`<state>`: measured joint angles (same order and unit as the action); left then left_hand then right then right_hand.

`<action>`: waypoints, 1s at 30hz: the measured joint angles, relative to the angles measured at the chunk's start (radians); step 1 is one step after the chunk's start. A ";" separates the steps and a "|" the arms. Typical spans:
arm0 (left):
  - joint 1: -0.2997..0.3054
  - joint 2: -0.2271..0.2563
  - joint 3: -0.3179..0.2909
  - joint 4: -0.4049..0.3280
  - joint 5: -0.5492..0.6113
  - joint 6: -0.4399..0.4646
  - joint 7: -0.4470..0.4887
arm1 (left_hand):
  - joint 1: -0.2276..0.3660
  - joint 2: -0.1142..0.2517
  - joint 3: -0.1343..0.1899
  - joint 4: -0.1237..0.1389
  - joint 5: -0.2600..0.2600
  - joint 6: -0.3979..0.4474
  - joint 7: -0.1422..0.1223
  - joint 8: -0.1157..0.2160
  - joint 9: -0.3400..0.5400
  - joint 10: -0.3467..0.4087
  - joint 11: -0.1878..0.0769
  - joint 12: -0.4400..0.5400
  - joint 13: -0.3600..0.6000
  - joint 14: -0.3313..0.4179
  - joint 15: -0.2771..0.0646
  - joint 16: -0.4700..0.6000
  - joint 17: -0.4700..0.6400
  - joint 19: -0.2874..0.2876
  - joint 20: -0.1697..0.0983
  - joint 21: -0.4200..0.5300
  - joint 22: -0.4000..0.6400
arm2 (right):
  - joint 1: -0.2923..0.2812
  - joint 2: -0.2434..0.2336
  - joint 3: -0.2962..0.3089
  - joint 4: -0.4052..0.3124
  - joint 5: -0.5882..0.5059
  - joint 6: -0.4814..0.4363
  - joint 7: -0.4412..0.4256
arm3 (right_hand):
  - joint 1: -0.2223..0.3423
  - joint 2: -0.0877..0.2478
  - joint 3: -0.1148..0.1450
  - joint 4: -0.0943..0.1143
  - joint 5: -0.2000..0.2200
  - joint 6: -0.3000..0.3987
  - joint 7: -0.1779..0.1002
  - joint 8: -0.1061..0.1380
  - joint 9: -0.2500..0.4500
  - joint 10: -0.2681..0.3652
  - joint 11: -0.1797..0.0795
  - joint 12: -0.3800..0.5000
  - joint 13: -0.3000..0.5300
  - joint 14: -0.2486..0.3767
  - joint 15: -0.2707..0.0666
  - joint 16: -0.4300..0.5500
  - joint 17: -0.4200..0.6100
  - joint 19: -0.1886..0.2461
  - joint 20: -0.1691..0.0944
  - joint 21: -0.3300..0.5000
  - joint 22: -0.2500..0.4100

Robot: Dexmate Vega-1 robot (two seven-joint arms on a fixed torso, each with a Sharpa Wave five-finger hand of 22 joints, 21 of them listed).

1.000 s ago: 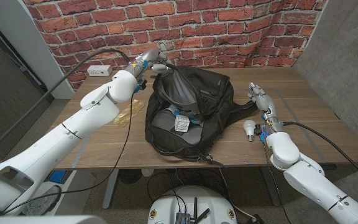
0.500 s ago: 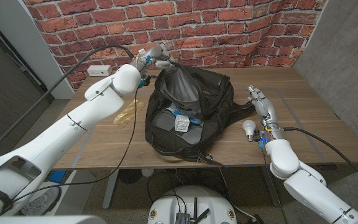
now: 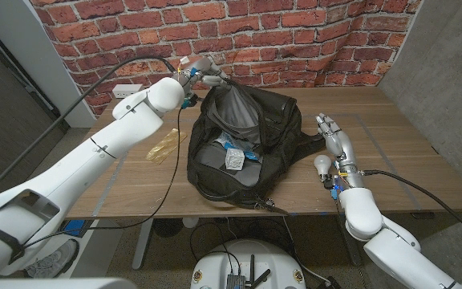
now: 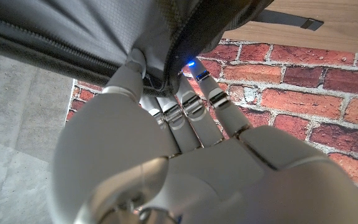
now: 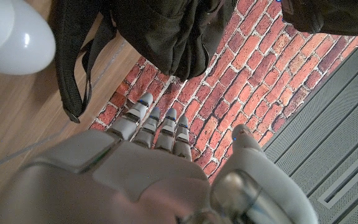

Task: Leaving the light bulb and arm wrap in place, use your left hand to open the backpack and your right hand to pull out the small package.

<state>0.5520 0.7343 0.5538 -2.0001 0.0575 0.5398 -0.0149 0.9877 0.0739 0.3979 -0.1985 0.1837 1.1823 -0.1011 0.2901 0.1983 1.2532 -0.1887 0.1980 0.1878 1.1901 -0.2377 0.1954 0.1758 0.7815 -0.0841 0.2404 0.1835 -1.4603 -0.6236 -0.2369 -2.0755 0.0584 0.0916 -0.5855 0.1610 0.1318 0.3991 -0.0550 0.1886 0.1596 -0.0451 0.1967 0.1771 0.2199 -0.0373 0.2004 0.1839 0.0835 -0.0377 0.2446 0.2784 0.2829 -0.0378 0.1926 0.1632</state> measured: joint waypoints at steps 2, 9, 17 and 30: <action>-0.011 -0.001 0.006 0.006 -0.011 0.003 -0.002 | 0.000 0.000 0.000 0.000 0.000 -0.002 0.002 0.000 0.000 0.000 0.000 0.000 0.000 0.003 -0.003 0.000 0.000 0.000 0.000 0.000 0.000 | -0.009 0.005 -0.003 -0.009 -0.012 -0.004 -0.006 | 0.000 0.000 0.000 0.000 0.000 0.005 0.003 0.000 0.000 0.002 0.002 0.000 0.000 0.003 0.000 0.000 0.000 0.005 -0.002 0.000 0.000; -0.048 -0.006 0.027 0.033 -0.030 0.004 -0.007 | 0.002 0.003 0.000 0.000 0.000 -0.002 0.008 0.000 0.000 0.005 0.005 -0.001 0.000 0.009 0.002 0.000 0.000 0.000 0.000 0.000 0.000 | -0.029 0.016 -0.010 -0.031 -0.049 -0.019 -0.023 | 0.005 0.005 -0.004 -0.004 0.000 0.009 0.002 0.000 0.000 0.002 0.002 0.000 0.000 0.005 0.002 0.000 0.000 0.005 -0.002 0.000 0.000; -0.096 -0.021 0.055 0.082 -0.046 -0.015 -0.017 | 0.002 0.003 0.000 0.000 0.002 0.000 0.010 0.000 0.000 0.006 0.006 -0.002 0.000 0.014 -0.003 0.000 0.000 0.005 -0.005 0.000 0.000 | -0.050 0.022 -0.021 -0.064 -0.103 -0.059 -0.040 | 0.009 0.001 0.001 -0.009 -0.004 0.023 0.002 0.000 0.000 0.012 0.002 0.000 0.000 0.014 0.000 0.000 -0.005 0.012 -0.002 0.000 0.000; -0.136 -0.044 0.074 0.126 -0.070 -0.037 -0.026 | 0.002 0.004 0.004 -0.004 0.002 -0.005 0.015 -0.001 0.004 0.006 0.006 -0.002 0.001 0.023 -0.002 0.000 -0.001 0.011 -0.007 0.000 0.000 | -0.087 0.026 -0.042 -0.117 -0.164 -0.093 -0.062 | 0.028 0.009 0.005 -0.035 -0.004 0.056 0.004 0.008 0.002 0.050 0.003 0.008 0.005 0.047 0.003 0.015 -0.009 0.041 -0.002 0.005 0.002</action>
<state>0.4163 0.6906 0.6276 -1.8739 -0.0125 0.5025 -0.0411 0.9895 0.0774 0.4023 -0.2029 0.1855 1.1773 -0.0860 0.2894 0.2026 1.2590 -0.1830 0.1955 0.1888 1.2136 -0.2397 0.1953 0.1752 0.7925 -0.0913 0.2404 0.1835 -1.5476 -0.5977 -0.2787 -2.1928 -0.1053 -0.0010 -0.6470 0.1886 0.1410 0.4038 -0.0897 0.1846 0.2156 -0.0407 0.2043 0.1795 0.2697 -0.0339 0.2085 0.1888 0.1306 -0.0346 0.2595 0.2692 0.3239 -0.0398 0.1974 0.1652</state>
